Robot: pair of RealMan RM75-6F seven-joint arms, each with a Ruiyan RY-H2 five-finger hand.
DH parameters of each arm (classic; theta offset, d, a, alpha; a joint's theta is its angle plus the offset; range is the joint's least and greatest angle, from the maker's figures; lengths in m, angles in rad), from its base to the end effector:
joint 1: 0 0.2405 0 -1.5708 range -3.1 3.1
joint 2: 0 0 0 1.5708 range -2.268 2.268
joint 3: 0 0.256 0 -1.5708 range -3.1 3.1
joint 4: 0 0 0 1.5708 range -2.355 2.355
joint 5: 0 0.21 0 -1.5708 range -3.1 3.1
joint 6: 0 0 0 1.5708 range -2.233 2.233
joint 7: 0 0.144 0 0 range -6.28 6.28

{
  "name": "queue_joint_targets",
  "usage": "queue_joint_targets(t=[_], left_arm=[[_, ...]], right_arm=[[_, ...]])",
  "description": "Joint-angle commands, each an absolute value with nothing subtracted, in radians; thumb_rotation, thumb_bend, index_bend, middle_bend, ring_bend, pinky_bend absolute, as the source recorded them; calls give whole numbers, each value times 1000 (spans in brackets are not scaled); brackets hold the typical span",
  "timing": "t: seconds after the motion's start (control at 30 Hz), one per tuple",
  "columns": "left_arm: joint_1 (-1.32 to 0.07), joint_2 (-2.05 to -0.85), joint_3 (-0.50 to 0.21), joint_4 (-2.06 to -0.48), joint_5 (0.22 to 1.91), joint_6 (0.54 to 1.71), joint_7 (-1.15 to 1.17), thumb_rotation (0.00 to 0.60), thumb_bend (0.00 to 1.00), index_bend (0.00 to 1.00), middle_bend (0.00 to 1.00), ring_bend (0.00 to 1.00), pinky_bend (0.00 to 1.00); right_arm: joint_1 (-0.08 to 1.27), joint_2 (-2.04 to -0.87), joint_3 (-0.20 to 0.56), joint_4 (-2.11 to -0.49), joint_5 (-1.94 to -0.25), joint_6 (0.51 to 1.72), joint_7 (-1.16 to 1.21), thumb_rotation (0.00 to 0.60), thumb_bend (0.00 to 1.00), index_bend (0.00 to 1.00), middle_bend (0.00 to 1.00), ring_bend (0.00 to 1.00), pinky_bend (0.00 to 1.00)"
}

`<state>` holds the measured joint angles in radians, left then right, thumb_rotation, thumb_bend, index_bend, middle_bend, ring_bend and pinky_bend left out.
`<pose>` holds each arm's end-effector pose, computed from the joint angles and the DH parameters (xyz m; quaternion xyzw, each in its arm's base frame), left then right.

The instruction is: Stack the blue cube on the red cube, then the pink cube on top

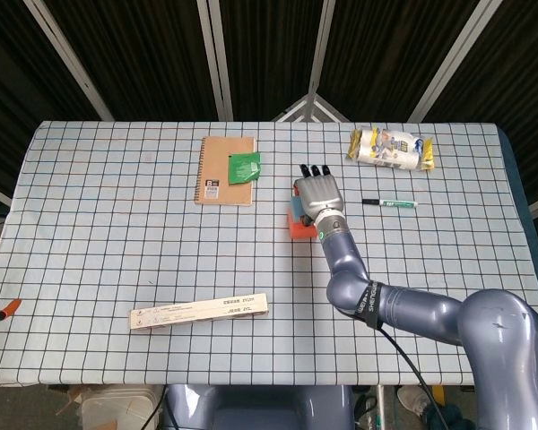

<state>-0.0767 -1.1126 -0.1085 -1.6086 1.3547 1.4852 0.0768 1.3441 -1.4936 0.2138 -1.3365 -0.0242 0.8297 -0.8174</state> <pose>-0.3276 0.1891 0.1781 -0.5500 -0.3814 -0.3548 0.6528 -0.0420 -0.4521 0.0071 0.7196 -0.4279 0.2338 0.4944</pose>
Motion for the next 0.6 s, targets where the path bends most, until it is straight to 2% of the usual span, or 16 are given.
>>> queue_joint_targets(t=[0.03, 0.37, 0.6], left_arm=[[-77, -1113, -108, -1609, 1355, 1485, 77, 600, 114, 32, 0, 0, 0], [-77, -1113, -108, -1609, 1356, 1486, 77, 600, 114, 33, 0, 0, 0], [-77, -1113, -108, -1610, 1356, 1485, 79, 600, 114, 34, 0, 0, 0]], right_arm=[[1344, -1493, 215, -1339, -25, 832, -818, 600, 346, 405, 2, 42, 0], [1342, -1485, 221, -1355, -24, 850, -822, 600, 346, 469, 2, 42, 0], [1341, -1481, 224, -1363, -20, 857, -828, 600, 346, 474, 2, 42, 0]])
